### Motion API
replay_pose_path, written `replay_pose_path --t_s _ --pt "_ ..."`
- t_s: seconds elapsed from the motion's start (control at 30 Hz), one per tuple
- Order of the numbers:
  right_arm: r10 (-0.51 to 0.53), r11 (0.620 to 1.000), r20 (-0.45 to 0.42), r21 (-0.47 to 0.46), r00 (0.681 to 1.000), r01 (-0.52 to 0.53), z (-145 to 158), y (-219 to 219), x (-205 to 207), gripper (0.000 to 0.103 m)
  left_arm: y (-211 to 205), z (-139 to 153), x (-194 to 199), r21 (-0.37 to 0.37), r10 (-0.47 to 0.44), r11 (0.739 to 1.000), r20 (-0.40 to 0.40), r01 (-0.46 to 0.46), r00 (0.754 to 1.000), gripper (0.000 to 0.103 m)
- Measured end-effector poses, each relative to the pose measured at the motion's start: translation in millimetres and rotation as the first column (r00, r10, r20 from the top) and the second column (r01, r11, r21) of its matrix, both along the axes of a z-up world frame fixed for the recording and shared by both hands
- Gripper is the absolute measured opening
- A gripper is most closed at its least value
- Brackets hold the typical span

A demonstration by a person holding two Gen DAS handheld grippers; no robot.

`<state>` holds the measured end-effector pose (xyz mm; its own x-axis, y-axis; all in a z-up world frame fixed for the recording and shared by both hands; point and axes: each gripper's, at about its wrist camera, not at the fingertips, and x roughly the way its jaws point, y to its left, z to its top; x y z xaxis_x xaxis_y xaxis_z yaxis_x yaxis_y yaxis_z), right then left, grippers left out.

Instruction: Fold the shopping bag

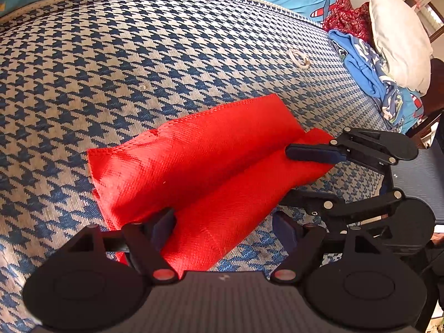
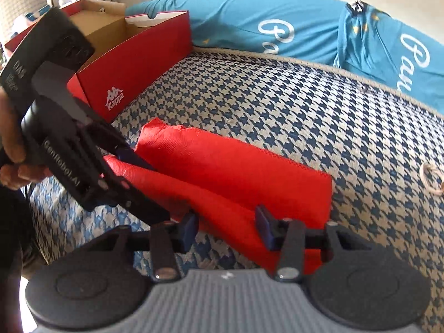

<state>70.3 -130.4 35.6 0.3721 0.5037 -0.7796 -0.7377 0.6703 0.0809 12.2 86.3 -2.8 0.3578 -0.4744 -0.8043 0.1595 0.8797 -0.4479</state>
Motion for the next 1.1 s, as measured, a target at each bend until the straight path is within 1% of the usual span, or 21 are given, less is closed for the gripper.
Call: replay_pose_path --t_s 0.03,0.13,0.23,0.3,0.43,0.5,0.6,0.67,0.77,0.9,1.0,1.1 --pt "-0.015 1.0 -0.024 0.007 1.0 0.015 0.0 -0.8 4.3 0.042 3.3 0.3 -1.5 -0.017 0.012 1.0 0.004 -0.012 1.0 0.076" --pt "-0.025 1.0 -0.049 0.004 0.998 0.025 0.2 -1.0 10.0 0.042 7.0 3.1 -4.0 -0.051 0.03 0.998 0.013 -0.029 0.999 0.076" --pt "-0.04 0.999 -0.09 0.007 0.995 0.041 -0.5 -1.7 18.4 0.042 10.1 6.9 -10.5 -0.055 0.034 0.998 0.034 -0.032 0.999 0.076" --pt "-0.044 0.999 -0.11 0.008 0.993 0.045 -1.2 -2.2 23.8 0.042 7.4 3.9 -8.9 -0.064 0.047 0.997 0.039 -0.044 0.998 0.076" --pt "-0.037 0.999 -0.125 0.011 0.991 0.039 -1.7 -3.1 26.8 0.042 18.0 11.4 -9.6 -0.086 0.076 0.994 0.046 -0.072 0.996 0.076" --pt "-0.034 0.999 -0.129 0.011 0.991 0.036 -2.1 -2.9 28.4 0.042 22.5 14.9 -12.1 -0.083 0.09 0.993 0.058 -0.085 0.994 0.076" --pt "-0.033 0.999 -0.127 0.002 0.991 0.033 -2.2 0.0 29.2 0.042 21.1 22.4 -22.4 -0.034 0.098 0.995 0.102 -0.095 0.99 0.076" --pt "-0.033 0.999 -0.124 -0.005 0.992 0.033 -2.4 1.8 29.5 0.042 16.1 28.3 -30.5 0.006 0.083 0.996 0.152 -0.085 0.985 0.076" --pt "-0.032 0.999 -0.121 -0.012 0.992 0.031 -3.2 3.4 30.4 0.042 2.9 36.6 -43.9 0.111 0.029 0.992 0.235 -0.056 0.971 0.076" --pt "-0.034 0.999 -0.125 -0.012 0.992 0.033 -4.2 3.4 32.6 0.042 -2.0 47.6 -62.0 0.166 -0.012 0.985 0.301 -0.04 0.954 0.076" --pt "-0.034 0.999 -0.125 -0.016 0.992 0.032 -4.5 4.0 33.0 0.042 -13.8 50.1 -70.6 0.214 -0.053 0.977 0.324 -0.019 0.945 0.078" --pt "-0.035 0.999 -0.125 -0.019 0.992 0.033 -5.1 4.9 33.4 0.042 -25.9 51.7 -75.0 0.262 -0.074 0.965 0.35 -0.022 0.934 0.078"
